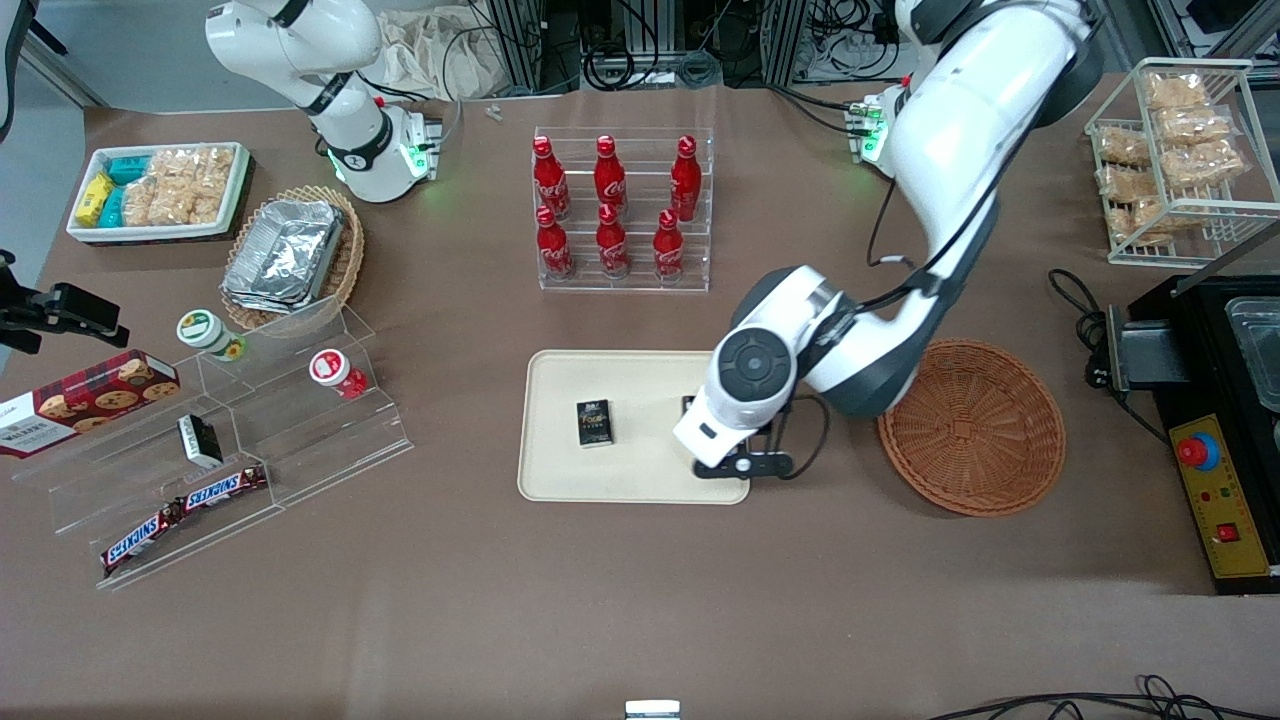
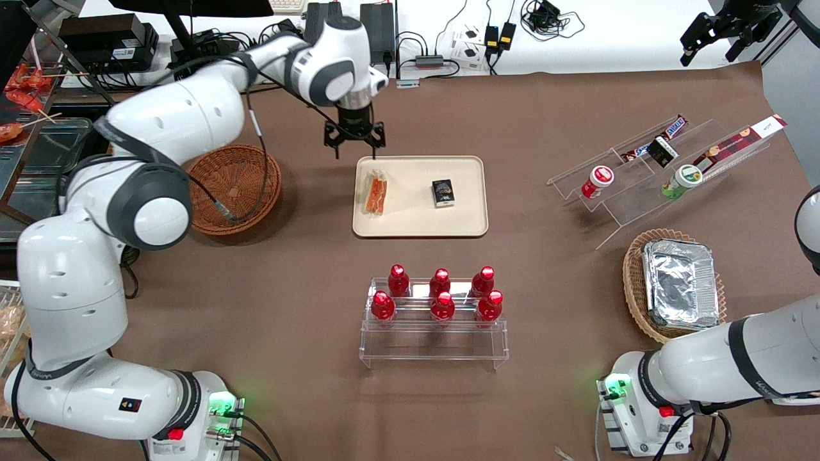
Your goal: Place sandwich from basket to tray
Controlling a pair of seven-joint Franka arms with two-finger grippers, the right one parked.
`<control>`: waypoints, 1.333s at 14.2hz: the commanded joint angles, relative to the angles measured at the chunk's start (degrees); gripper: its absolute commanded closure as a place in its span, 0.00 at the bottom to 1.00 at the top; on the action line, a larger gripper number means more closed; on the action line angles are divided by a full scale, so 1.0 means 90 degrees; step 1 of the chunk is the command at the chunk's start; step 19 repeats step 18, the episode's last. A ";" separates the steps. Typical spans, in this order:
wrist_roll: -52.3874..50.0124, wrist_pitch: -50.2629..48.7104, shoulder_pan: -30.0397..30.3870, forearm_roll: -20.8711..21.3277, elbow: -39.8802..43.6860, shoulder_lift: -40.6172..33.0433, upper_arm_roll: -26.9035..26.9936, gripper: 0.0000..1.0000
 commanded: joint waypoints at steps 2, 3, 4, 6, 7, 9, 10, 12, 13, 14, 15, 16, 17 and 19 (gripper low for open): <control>0.0083 -0.0367 0.0747 -0.0046 -0.1442 -0.1766 -0.0064 0.00; 0.0103 -0.0348 0.0963 -0.0123 -0.1823 -0.2176 -0.0151 0.00; 0.0180 -0.0377 0.1178 -0.0163 -0.2156 -0.2577 -0.0152 0.00; 0.0608 -0.0493 0.1646 -0.0338 -0.2335 -0.3184 -0.0152 0.00; 0.0997 -0.0678 0.1967 -0.0474 -0.2248 -0.3360 -0.0143 0.00; 0.1895 -0.1029 0.2699 -0.0758 -0.2043 -0.3547 -0.0133 0.00; 0.2257 -0.1089 0.3032 -0.0827 -0.2023 -0.3635 -0.0133 0.00; 0.2670 -0.1226 0.3483 -0.0934 -0.1974 -0.3713 -0.0133 0.00; 0.2758 -0.1323 0.3600 -0.1022 -0.1761 -0.3675 -0.0123 0.00; 0.2759 -0.1459 0.3631 -0.1032 -0.1498 -0.3588 -0.0123 0.00; 0.2701 -0.1625 0.3621 -0.0994 -0.1311 -0.3461 -0.0133 0.00; 0.2681 -0.1666 0.3611 -0.0935 -0.1203 -0.3440 -0.0133 0.00; 0.2681 -0.1656 0.3602 -0.0925 -0.1202 -0.3430 -0.0133 0.00; 0.2691 -0.1666 0.3582 -0.0915 -0.1212 -0.3440 -0.0133 0.00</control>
